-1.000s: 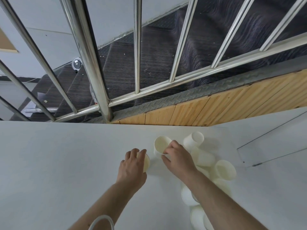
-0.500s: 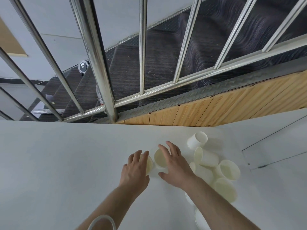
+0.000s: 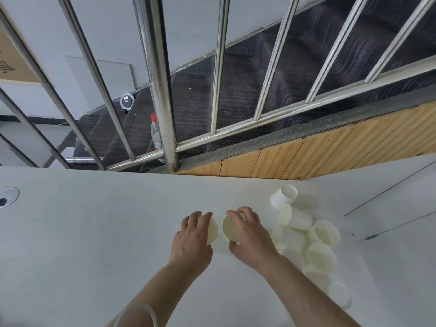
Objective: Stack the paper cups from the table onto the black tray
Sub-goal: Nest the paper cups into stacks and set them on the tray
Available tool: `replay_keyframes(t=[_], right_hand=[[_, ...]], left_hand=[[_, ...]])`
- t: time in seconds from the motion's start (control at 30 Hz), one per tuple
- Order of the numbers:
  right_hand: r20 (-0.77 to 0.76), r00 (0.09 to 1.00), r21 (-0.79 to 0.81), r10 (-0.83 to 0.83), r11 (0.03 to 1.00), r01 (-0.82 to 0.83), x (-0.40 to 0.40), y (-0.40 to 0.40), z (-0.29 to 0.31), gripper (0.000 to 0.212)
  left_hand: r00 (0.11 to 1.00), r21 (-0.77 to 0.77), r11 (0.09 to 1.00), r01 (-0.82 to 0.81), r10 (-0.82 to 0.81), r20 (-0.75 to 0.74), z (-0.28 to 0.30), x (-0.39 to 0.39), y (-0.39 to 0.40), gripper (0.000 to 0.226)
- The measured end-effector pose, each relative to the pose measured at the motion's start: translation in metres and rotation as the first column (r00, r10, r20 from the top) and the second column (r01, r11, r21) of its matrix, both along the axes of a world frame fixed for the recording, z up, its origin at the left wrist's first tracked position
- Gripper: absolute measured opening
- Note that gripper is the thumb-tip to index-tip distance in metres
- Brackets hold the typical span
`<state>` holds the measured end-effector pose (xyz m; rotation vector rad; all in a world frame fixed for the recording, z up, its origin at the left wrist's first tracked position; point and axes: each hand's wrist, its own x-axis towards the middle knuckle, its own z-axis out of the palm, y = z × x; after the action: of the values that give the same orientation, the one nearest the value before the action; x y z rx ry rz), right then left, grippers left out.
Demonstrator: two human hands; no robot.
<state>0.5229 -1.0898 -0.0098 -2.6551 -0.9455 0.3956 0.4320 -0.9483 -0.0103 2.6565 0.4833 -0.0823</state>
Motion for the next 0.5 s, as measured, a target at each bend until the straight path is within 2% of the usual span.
replay_keyframes(t=[0.2,0.5], right_hand=[[0.028,0.996,0.014,-0.082,0.997,0.082,-0.049,0.011,0.023,0.071],[0.085,0.974,0.079,-0.211,0.976,0.204,-0.169,0.057,0.064,0.07]], left_hand=[[0.997,-0.03,0.999,-0.026,0.028,0.067,0.027,-0.046,0.027,0.073],[0.981,-0.02,0.995,0.103,-0.098,0.167,0.072,-0.154,0.084,0.07]])
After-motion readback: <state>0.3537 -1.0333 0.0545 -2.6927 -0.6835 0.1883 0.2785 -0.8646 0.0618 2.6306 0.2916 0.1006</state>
